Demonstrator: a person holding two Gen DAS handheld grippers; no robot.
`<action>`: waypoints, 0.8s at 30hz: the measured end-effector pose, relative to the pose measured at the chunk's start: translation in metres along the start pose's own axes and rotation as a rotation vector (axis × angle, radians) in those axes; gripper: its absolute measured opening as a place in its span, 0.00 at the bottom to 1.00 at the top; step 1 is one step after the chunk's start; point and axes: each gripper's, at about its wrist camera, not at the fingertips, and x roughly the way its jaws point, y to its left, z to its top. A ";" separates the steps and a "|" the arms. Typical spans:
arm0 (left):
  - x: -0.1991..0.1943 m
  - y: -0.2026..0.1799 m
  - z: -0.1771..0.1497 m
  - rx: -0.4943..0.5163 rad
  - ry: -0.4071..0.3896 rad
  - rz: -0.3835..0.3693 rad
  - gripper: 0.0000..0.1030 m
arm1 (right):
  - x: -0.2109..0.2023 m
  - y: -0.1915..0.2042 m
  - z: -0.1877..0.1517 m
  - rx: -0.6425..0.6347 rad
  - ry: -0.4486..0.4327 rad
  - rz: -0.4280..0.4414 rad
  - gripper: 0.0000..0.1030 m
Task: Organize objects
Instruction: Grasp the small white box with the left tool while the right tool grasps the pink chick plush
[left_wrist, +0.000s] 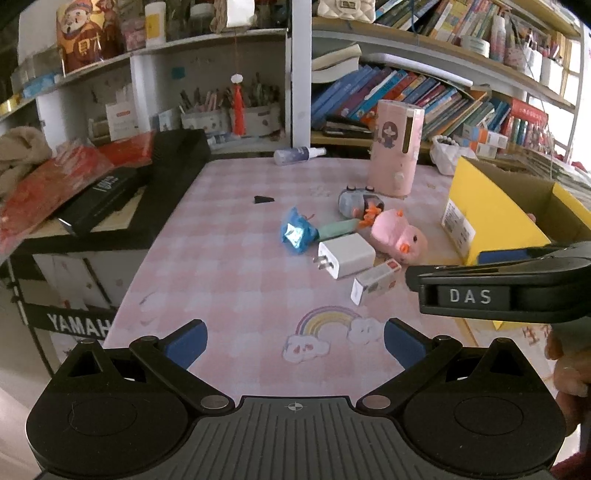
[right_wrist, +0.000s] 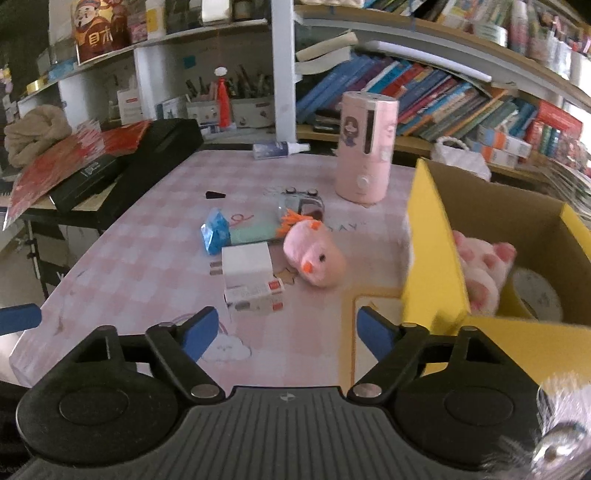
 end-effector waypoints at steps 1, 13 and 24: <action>0.003 0.001 0.002 -0.009 0.001 -0.009 1.00 | 0.006 -0.001 0.003 0.004 0.009 0.008 0.69; 0.055 -0.010 0.024 -0.028 0.076 -0.028 0.98 | 0.058 -0.025 0.041 0.075 0.075 0.050 0.60; 0.105 -0.051 0.034 0.089 0.108 -0.172 0.61 | 0.090 -0.045 0.077 0.110 0.145 0.077 0.60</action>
